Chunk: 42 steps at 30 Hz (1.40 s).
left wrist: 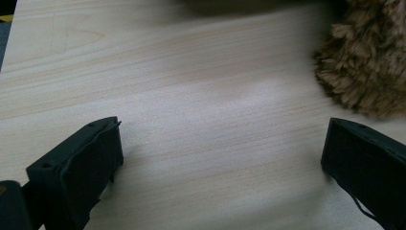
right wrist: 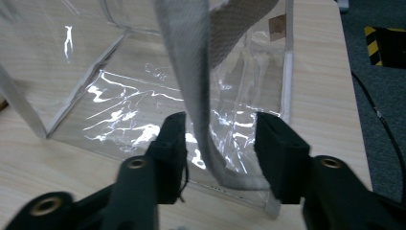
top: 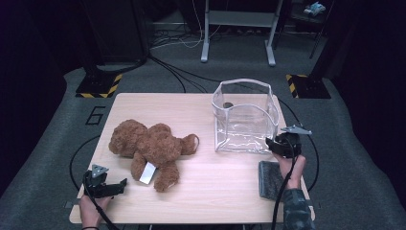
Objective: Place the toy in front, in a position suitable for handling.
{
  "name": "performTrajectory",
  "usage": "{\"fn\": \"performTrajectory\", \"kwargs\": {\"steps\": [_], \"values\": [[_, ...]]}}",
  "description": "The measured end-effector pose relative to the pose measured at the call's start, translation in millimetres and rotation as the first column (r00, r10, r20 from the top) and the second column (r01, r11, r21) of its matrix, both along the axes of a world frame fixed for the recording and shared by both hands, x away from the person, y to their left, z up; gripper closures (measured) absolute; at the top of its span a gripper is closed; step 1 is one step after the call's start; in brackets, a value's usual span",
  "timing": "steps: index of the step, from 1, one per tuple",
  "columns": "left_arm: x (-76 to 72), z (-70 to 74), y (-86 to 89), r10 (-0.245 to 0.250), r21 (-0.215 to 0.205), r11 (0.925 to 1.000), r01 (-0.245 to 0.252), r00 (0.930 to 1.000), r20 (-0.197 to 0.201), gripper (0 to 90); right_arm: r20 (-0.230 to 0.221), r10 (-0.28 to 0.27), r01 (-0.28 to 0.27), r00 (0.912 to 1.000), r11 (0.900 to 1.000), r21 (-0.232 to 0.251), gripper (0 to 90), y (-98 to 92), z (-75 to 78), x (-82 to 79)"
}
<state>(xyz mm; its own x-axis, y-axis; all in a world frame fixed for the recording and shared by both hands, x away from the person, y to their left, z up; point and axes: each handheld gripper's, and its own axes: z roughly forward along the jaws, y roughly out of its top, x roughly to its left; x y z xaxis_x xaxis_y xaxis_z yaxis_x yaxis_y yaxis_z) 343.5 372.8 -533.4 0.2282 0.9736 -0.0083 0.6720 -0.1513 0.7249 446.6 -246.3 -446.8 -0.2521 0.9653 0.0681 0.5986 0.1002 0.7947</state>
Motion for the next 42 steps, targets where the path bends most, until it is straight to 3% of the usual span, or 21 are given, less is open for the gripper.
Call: {"fn": "performTrajectory", "kwargs": {"steps": [4,8,11,42], "values": [[0.0,0.1,0.0,0.001,0.000,1.0000,-0.001,1.0000,-0.001,0.3,0.021,-0.013,0.013,0.9997,1.000,-0.027,76.6,2.3,3.2,5.0],[-0.1,0.5,0.8,-0.005,0.009,0.9999,0.005,1.0000,-0.006,0.3,0.029,-0.011,0.014,0.9995,0.997,-0.074,81.2,8.7,3.8,7.8],[0.0,0.1,0.1,0.003,0.001,1.0000,-0.003,1.0000,0.000,0.3,0.041,-0.004,0.007,0.9992,0.997,-0.078,84.9,9.1,4.9,10.4],[0.0,0.4,0.9,-0.002,0.009,1.0000,0.002,1.0000,-0.005,0.3,0.033,0.119,-0.116,0.9924,0.990,-0.086,86.9,41.1,5.3,34.5]]}}
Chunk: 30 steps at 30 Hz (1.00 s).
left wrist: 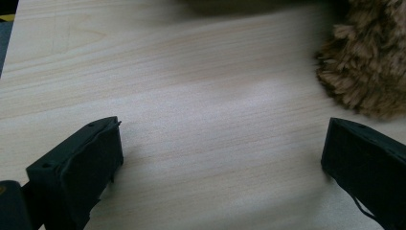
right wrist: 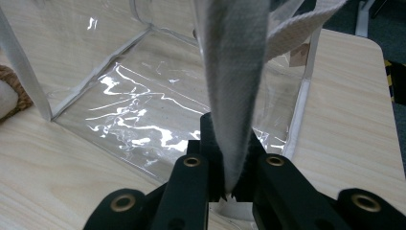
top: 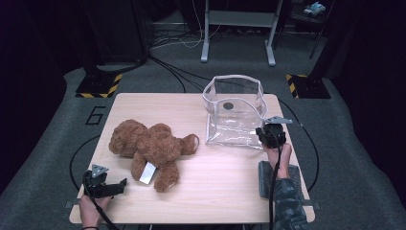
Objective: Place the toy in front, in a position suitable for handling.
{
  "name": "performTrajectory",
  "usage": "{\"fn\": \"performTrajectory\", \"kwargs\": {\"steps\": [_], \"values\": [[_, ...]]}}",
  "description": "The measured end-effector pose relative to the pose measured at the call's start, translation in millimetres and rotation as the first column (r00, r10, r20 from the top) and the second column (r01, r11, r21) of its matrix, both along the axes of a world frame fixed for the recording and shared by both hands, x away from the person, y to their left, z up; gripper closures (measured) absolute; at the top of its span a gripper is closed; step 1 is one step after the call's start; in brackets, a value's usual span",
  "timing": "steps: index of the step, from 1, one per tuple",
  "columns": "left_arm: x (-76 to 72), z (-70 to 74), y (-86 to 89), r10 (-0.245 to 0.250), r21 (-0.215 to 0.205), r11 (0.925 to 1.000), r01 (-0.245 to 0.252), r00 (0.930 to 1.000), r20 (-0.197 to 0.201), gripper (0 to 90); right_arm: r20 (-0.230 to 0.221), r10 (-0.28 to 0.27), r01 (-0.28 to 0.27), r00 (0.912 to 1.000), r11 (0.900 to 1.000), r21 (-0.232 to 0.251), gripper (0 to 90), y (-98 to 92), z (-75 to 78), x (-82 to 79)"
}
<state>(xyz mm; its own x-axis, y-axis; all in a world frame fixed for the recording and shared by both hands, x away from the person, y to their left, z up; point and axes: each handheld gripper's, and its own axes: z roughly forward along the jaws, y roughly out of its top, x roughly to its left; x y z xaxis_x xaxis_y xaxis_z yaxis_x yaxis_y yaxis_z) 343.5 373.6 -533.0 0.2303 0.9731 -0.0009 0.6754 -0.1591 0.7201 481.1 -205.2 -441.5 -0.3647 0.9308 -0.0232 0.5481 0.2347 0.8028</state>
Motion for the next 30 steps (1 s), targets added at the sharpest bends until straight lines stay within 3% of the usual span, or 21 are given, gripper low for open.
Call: {"fn": "performTrajectory", "kwargs": {"steps": [13,26,30], "values": [[0.1,0.0,0.0,-0.001,0.000,1.0000,0.001,1.0000,0.000,0.3,-0.003,0.029,-0.029,0.9996,1.000,-0.004,86.9,10.2,0.3,9.3],[0.1,-0.4,-0.8,0.005,-0.009,0.9999,-0.005,1.0000,0.005,0.3,-0.003,0.020,-0.020,0.9998,1.000,0.014,86.0,17.6,-1.8,13.0],[0.1,-0.2,-0.7,0.003,-0.008,1.0000,-0.003,1.0000,0.004,0.3,-0.007,0.012,-0.012,0.9999,0.998,0.061,75.5,13.9,-1.3,7.8]]}}
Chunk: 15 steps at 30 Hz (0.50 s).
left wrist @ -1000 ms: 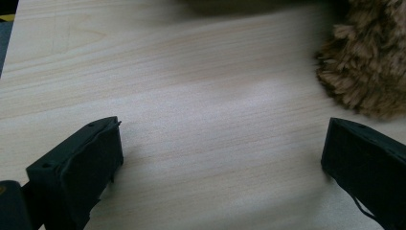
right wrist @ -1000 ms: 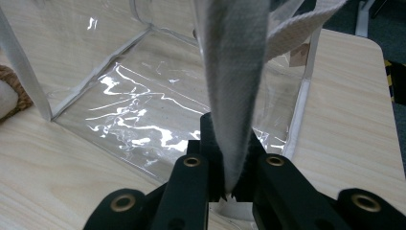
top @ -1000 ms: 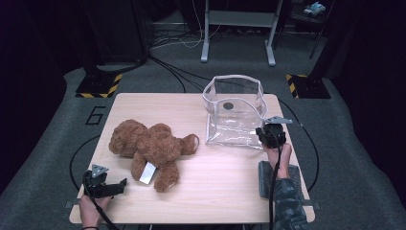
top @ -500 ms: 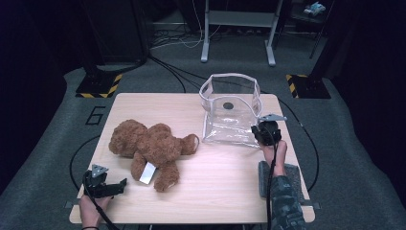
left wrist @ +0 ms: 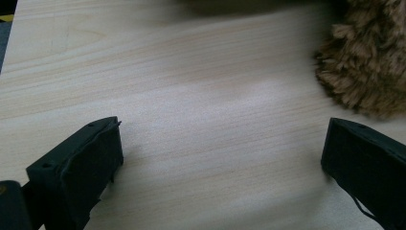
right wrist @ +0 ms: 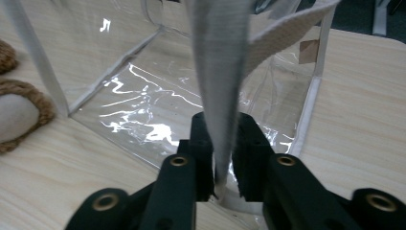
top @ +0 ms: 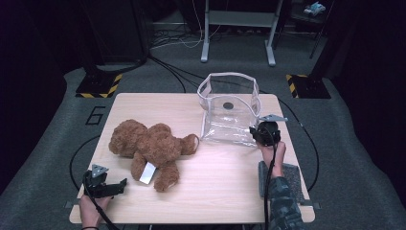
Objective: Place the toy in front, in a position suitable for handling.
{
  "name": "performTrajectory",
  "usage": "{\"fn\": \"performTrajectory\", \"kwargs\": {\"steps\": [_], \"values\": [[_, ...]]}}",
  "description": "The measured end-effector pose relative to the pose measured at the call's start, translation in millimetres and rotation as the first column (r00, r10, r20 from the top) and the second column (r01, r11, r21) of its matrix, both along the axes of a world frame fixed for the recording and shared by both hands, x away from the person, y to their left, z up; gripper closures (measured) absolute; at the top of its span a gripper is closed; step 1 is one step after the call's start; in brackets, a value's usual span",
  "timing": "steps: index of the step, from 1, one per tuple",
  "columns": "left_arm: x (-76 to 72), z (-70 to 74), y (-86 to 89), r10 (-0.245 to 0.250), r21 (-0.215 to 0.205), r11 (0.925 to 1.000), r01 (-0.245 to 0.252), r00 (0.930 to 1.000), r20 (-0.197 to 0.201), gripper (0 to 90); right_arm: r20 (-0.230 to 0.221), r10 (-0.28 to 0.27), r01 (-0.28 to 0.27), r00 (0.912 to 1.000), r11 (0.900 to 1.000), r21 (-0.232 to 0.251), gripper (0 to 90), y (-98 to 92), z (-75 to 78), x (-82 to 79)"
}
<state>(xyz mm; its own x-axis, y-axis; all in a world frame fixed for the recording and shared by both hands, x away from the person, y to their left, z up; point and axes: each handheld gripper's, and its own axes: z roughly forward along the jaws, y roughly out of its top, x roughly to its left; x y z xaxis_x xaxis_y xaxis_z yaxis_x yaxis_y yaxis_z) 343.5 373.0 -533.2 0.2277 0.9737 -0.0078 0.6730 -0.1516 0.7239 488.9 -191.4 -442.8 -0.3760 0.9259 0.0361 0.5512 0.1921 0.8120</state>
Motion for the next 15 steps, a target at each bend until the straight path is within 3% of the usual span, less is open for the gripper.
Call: {"fn": "performTrajectory", "kwargs": {"steps": [4,9,11,15], "values": [[0.8,0.0,0.2,-0.014,0.003,0.9999,0.014,0.9999,0.005,0.2,-0.001,-0.013,0.014,0.9999,0.999,0.039,55.4,-1.4,6.2,-11.1],[-1.0,1.1,0.6,-0.033,-0.014,0.9994,0.033,0.9994,0.008,0.6,-0.007,-0.014,0.015,0.9999,0.998,0.059,31.3,-3.3,14.0,-36.7],[-1.9,4.4,1.6,-0.036,-0.055,0.9978,0.037,0.9992,0.016,0.4,-0.008,-0.001,0.002,1.0000,0.998,0.062,25.6,-0.7,13.7,-50.0],[-3.1,25.2,-5.7,-0.056,-0.077,0.9952,0.060,0.9969,0.055,0.2,-0.020,0.056,-0.055,0.9982,0.998,0.044,19.9,13.3,5.4,-75.2]]}}
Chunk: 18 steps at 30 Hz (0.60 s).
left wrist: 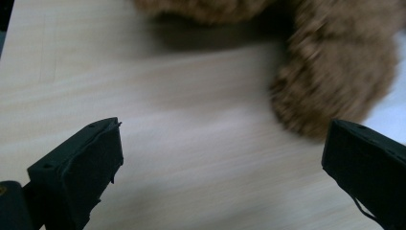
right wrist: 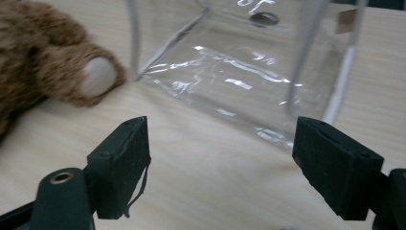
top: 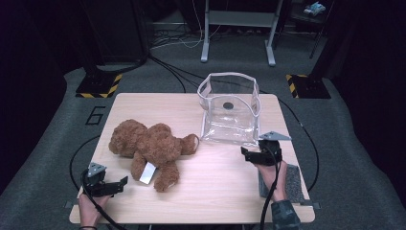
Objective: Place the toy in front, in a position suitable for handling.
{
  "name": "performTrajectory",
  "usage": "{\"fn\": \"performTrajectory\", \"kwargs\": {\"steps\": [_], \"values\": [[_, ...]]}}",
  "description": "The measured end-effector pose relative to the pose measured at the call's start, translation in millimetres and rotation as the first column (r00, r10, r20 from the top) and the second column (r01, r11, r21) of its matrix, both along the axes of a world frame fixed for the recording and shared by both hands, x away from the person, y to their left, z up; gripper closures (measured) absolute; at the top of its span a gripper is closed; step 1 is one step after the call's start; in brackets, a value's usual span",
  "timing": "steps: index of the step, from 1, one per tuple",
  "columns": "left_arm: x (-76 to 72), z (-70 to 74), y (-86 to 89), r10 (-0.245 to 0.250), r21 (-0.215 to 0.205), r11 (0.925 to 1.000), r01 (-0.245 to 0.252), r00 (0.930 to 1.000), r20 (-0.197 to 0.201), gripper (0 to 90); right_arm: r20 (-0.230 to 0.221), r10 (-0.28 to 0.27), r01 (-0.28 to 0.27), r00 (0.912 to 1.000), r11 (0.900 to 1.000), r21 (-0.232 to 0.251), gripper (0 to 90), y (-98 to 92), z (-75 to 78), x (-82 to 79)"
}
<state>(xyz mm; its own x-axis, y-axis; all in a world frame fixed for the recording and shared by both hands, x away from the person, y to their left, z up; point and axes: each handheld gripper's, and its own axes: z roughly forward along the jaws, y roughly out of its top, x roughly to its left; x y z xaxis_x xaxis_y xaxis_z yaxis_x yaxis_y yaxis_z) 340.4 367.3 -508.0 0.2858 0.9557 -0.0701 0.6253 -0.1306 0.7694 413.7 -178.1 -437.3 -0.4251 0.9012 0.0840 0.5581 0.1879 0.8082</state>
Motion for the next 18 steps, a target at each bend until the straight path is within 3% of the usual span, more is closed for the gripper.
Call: {"fn": "performTrajectory", "kwargs": {"steps": [3,7,12,14,18], "values": [[3.0,19.7,-11.1,-0.038,0.000,0.9993,0.038,0.9988,0.031,0.2,-0.024,0.053,-0.053,0.9983,0.999,-0.009,17.3,16.2,-11.6,-14.1],[13.5,39.1,-26.3,-0.082,0.010,0.9966,0.082,0.9958,0.041,0.0,-0.066,0.099,-0.100,0.9929,0.995,-0.021,15.2,36.3,-30.9,-24.8],[23.4,61.3,-49.1,-0.133,0.020,0.9910,0.132,0.9882,0.075,0.2,-0.123,0.106,-0.111,0.9868,0.993,-0.036,14.7,49.4,-61.6,-30.1],[28.3,71.1,-62.4,-0.154,0.025,0.9880,0.152,0.9833,0.097,1.5,-0.121,0.101,-0.110,0.9874,0.992,-0.068,14.5,53.2,-72.0,-32.3],[40.2,86.5,-91.7,-0.220,0.061,0.9748,0.214,0.9684,0.117,4.5,-0.131,0.090,-0.099,0.9873,0.993,-0.071,14.2,56.0,-84.1,-33.8]]}}
